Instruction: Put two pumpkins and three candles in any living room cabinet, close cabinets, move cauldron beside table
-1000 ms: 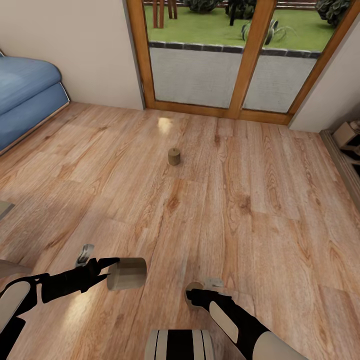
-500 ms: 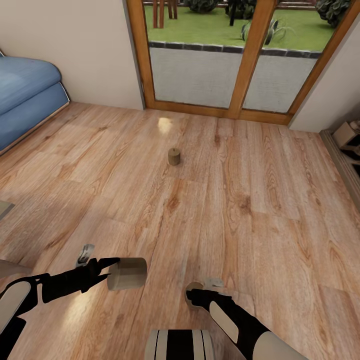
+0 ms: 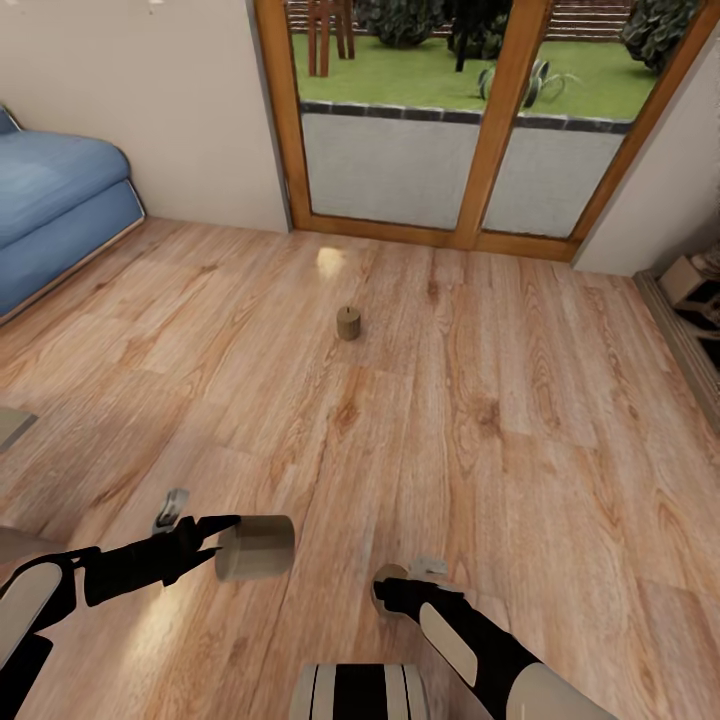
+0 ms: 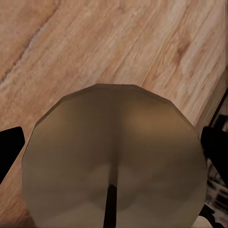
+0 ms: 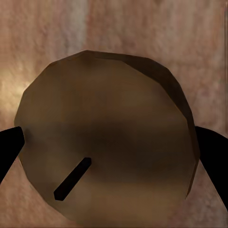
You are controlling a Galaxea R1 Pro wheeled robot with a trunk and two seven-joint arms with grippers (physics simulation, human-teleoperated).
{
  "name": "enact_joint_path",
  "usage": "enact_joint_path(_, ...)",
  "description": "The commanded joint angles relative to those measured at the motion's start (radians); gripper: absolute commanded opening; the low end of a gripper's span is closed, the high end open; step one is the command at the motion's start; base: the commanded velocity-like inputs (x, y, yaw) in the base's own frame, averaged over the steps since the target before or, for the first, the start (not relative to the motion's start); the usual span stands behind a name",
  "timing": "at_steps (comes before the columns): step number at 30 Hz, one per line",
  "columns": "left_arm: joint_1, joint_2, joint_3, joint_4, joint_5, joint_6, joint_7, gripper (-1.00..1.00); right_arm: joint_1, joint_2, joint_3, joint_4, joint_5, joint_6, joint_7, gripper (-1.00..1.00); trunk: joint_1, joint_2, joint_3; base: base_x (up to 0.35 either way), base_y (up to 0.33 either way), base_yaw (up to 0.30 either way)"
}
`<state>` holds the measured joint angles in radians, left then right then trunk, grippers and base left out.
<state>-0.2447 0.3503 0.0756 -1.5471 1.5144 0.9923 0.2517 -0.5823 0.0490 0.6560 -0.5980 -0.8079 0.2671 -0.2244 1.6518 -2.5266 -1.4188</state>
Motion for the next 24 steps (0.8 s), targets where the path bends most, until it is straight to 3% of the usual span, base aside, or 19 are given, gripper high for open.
enact_joint_path(1, -0.001, 0.0, 0.0, -0.001, 0.01, 0.003, 0.01, -1.0, -0.001, -0.001, 0.005, -0.002, -0.01, 0.002, -0.01, -1.0, -0.001, 0.0, 0.003, 0.0, 0.0, 0.0)
enact_joint_path(8, -0.001, -0.001, -0.005, -0.001, 0.01, 0.003, 0.011, -1.0, -0.001, -0.002, 0.005, -0.005, -0.008, 0.002, -0.01, -1.0, -0.004, 0.002, 0.03, 0.0, 0.0, 0.0)
enact_joint_path(11, -0.001, -0.002, -0.022, -0.001, -0.016, 0.001, 0.013, -1.0, -0.001, -0.003, 0.004, -0.008, -0.008, 0.001, -0.01, -1.0, -0.005, 0.002, 0.042, 0.0, 0.0, 0.0)
enact_joint_path(12, -0.001, -0.004, -0.031, -0.001, -0.051, 0.001, 0.014, -1.0, -0.001, -0.002, 0.003, -0.008, -0.009, 0.002, -0.009, -1.0, -0.006, 0.003, 0.046, 0.0, 0.0, 0.0)
enact_joint_path(21, -0.001, -0.016, -0.053, -0.001, -0.248, -0.003, 0.022, -1.0, -0.001, -0.006, -0.009, -0.007, -0.025, 0.009, 0.013, -1.0, -0.01, 0.005, 0.081, 0.0, 0.0, 0.0)
enact_joint_path(22, -0.002, -0.026, -0.054, -0.001, -0.29, -0.004, 0.023, -1.0, -0.001, -0.007, -0.01, -0.01, -0.026, 0.013, 0.016, -1.0, -0.01, 0.005, 0.084, 0.0, 0.0, 0.0)
enact_joint_path(24, -0.003, -0.041, -0.055, -0.001, -0.327, -0.004, 0.023, -1.0, -0.001, -0.008, -0.01, -0.012, -0.027, 0.015, 0.019, -1.0, -0.011, 0.005, 0.092, 0.0, 0.0, 0.0)
